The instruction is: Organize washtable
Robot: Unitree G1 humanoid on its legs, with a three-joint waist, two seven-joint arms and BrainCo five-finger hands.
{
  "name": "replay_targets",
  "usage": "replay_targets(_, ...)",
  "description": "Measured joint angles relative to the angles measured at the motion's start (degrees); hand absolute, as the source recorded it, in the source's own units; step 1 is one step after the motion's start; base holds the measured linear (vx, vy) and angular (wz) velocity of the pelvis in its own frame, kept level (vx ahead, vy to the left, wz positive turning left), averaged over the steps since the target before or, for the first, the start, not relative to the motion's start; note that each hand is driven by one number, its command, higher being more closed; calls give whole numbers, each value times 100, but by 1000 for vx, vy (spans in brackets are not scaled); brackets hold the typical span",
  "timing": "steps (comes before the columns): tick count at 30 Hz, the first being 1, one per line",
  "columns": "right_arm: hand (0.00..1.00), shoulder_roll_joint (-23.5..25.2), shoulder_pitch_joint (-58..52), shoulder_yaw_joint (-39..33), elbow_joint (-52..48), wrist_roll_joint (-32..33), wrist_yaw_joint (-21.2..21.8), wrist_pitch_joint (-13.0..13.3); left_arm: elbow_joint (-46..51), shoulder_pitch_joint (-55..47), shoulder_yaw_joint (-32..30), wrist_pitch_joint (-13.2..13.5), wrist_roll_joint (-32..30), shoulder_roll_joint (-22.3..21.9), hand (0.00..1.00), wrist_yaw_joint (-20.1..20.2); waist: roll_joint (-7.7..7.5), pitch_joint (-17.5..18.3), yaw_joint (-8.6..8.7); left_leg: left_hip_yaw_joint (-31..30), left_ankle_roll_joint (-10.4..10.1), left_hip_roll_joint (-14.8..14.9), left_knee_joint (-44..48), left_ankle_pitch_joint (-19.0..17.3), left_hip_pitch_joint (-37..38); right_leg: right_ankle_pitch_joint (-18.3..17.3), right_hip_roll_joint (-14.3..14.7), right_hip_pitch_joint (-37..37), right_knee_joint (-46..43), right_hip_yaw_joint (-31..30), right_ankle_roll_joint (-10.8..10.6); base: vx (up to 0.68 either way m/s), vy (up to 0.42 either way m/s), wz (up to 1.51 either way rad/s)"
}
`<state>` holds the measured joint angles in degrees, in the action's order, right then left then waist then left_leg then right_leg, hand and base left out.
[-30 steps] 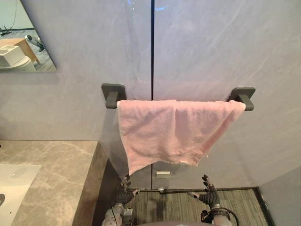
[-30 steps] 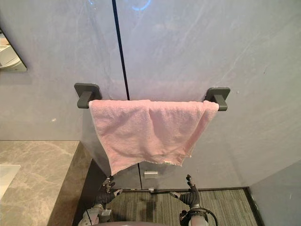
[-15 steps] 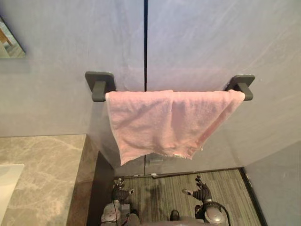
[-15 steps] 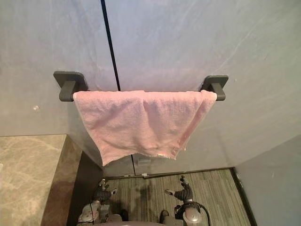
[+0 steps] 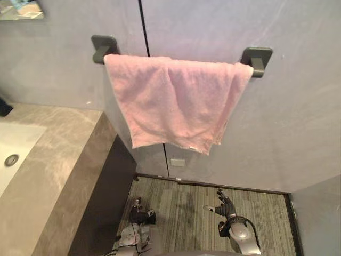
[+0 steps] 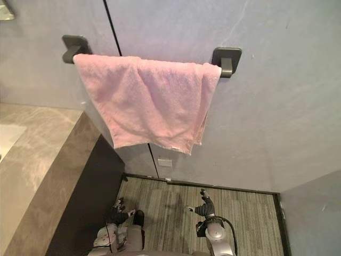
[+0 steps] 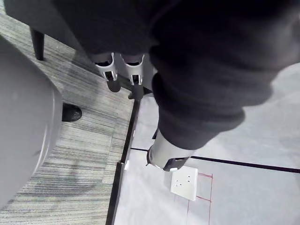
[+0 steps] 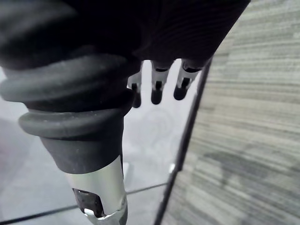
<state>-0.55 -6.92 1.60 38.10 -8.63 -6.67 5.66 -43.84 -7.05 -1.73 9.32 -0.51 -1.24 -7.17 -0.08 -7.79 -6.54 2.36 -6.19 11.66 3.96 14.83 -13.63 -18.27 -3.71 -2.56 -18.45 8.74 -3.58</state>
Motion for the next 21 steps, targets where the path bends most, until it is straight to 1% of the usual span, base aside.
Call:
replay_targets(1,0,-10,4,-63,16,2,-53,-2,-26,97,-4,-13,-18,-5,0,-54,-61,-60,5,292,-94,-2,394,-295,-28,-19,-73,37,-73,176,207,-271,-89,35)
replay_targets(2,0,16,26,-163,36,7,-87,-2,-60,107,-22,-24,-20,-13,0,-55,-106,-83,19,390,19,-171,1046,-834,-81,-17,-216,118,-179,234,212,-259,-55,25)
replay_targets(3,0,11,28,-180,51,7,-88,-3,-72,109,-21,-23,-20,-11,0,-53,-140,-82,32,422,98,-276,1328,-1049,-80,-12,-306,167,-227,235,207,-267,-6,20)
replay_targets(4,0,-4,35,-196,74,7,-86,1,-76,102,-17,-23,-18,-33,0,-54,-150,-74,94,458,144,-370,1754,-1391,-76,49,-401,249,-259,240,181,-254,51,12)
replay_targets(6,0,19,1,-300,169,9,-84,-3,-148,98,-60,-34,-18,-91,0,-47,-79,-55,172,497,115,-342,2747,-2249,31,221,-482,430,-255,294,111,-237,138,13)
replay_targets(7,0,27,-30,-315,194,9,-84,-14,-183,95,-64,-40,-18,-100,0,-46,-62,-43,202,504,97,-326,2883,-2429,99,255,-494,445,-259,294,79,-148,263,34)
replay_targets(8,0,77,-53,-428,218,13,-82,-84,-273,104,-95,-63,-19,-144,0,-44,78,-16,294,626,53,-261,2781,-2684,220,306,-486,480,-313,386,-16,-93,240,38)
replay_targets(9,0,85,-39,-513,270,14,-84,-107,-287,130,-105,-82,-19,-170,0,-43,52,-33,305,711,72,-290,2678,-2697,222,328,-479,492,-311,409,-70,-130,244,48)
replay_targets(10,0,163,-23,-606,423,21,-70,-132,-292,133,-111,-122,-17,-142,0,-50,-23,-6,318,766,77,-431,2238,-2694,363,413,-519,484,-104,415,-142,-87,97,32)
replay_targets(11,0,191,-20,-628,521,25,-72,-132,-301,122,-108,-138,-16,-110,0,-49,-13,-6,312,764,120,-518,1920,-2667,468,465,-559,468,11,435,-187,-159,147,39)
replay_targets(12,0,247,9,-652,734,37,-74,-155,-364,111,-105,-146,-16,-18,0,-49,-148,87,326,767,374,-725,1294,-2369,650,606,-646,449,240,429,-137,-123,113,31)
replay_targets(13,0,260,49,-666,866,85,-74,-161,-449,108,-94,-155,-16,50,0,-51,-181,142,337,760,424,-860,845,-2097,792,718,-658,425,426,345,-105,-158,149,36)
replay_targets(14,0,255,116,-755,1020,136,-75,-162,-579,108,-42,-159,-18,137,0,-50,-183,174,408,719,479,-987,380,-1807,969,843,-648,357,642,229,-120,-117,86,28)
replay_targets(15,0,215,165,-846,1120,135,-83,-169,-701,120,-24,-162,-21,180,0,-49,-193,220,442,695,520,-1063,70,-1622,1067,923,-651,352,738,187,-157,-121,85,19)
replay_targets(19,0,101,210,-904,1443,136,-90,-186,-1033,90,-47,-167,-50,266,0,-51,-3,262,439,702,546,-1135,-735,-1155,1373,1189,-600,339,1005,125,-149,-133,59,-8)
replay_targets(20,0,82,237,-913,1464,136,-93,-194,-1116,38,-98,-177,-68,278,0,-51,-3,261,439,717,530,-1160,-919,-1074,1483,1259,-560,305,1088,64,-167,-64,42,-13)
replay_targets(21,0,75,240,-914,1468,136,-93,-196,-1152,23,-130,-191,-83,285,0,-50,10,255,447,712,526,-1157,-938,-1070,1520,1282,-549,253,1128,63,-152,-54,39,-9)
